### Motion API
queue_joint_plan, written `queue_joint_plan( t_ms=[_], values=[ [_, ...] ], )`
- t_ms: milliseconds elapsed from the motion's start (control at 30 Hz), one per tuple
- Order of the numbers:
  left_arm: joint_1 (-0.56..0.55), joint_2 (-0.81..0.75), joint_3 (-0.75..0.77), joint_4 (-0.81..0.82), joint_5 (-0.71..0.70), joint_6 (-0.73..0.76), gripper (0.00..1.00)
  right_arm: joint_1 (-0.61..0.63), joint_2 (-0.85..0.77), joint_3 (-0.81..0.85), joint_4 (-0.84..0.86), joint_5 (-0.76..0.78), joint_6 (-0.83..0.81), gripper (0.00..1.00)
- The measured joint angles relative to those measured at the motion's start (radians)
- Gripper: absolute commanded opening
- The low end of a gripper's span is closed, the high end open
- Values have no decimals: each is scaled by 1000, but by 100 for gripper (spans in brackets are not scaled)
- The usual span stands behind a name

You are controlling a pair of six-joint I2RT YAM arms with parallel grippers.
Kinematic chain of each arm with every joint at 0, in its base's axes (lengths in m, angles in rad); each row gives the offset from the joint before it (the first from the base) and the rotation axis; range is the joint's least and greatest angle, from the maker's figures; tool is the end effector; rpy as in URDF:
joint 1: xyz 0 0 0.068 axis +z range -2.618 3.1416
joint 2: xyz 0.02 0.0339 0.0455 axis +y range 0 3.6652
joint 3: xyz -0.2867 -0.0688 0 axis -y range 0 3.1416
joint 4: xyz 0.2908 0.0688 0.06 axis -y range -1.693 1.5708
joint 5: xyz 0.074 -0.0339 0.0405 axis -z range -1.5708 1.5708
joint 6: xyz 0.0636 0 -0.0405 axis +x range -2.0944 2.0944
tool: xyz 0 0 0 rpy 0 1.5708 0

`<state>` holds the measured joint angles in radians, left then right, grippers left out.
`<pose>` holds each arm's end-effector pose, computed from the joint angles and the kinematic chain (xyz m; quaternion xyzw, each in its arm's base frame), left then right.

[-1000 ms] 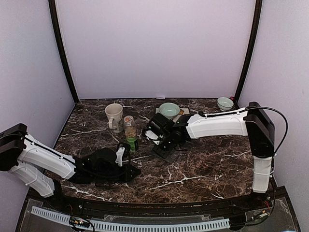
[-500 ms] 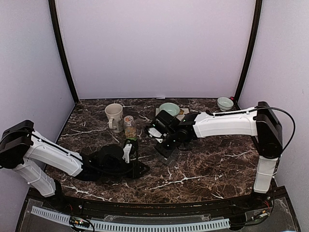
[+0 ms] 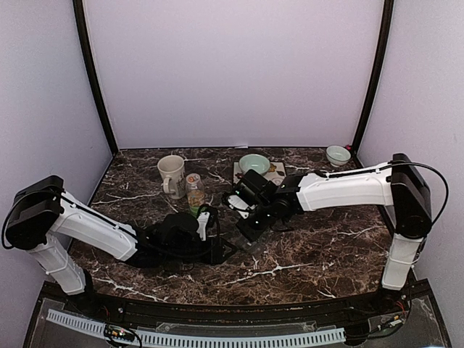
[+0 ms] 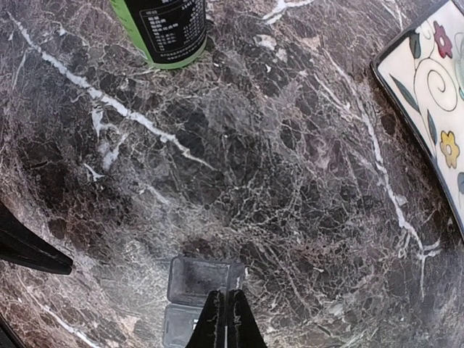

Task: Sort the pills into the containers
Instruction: Pick up the lid of the pill container from the pill container.

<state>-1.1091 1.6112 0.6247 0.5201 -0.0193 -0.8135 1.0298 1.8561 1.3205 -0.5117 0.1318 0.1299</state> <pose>0.1637 -0.3262 0.1286 0.1204 0.8428 -0.4254 0.3070 0.2389 0.3813 0.1731 -0.4039 0.8753 0.0883 0.2509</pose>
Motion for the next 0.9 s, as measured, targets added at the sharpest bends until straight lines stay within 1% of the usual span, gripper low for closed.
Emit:
queue_joint_plan(
  t_ms=[333,533,900],
  values=[
    [0,59,62,-31,-3,0,53,-43,-72,-77,69,-63,33,2],
    [0,90,104,-66,-26,0,55,-43,-84,-88,99,-82,34,2],
    [0,155,166,-111,-72,-6,55,-55,-105,-146,124,-117,34,2]
  ],
)
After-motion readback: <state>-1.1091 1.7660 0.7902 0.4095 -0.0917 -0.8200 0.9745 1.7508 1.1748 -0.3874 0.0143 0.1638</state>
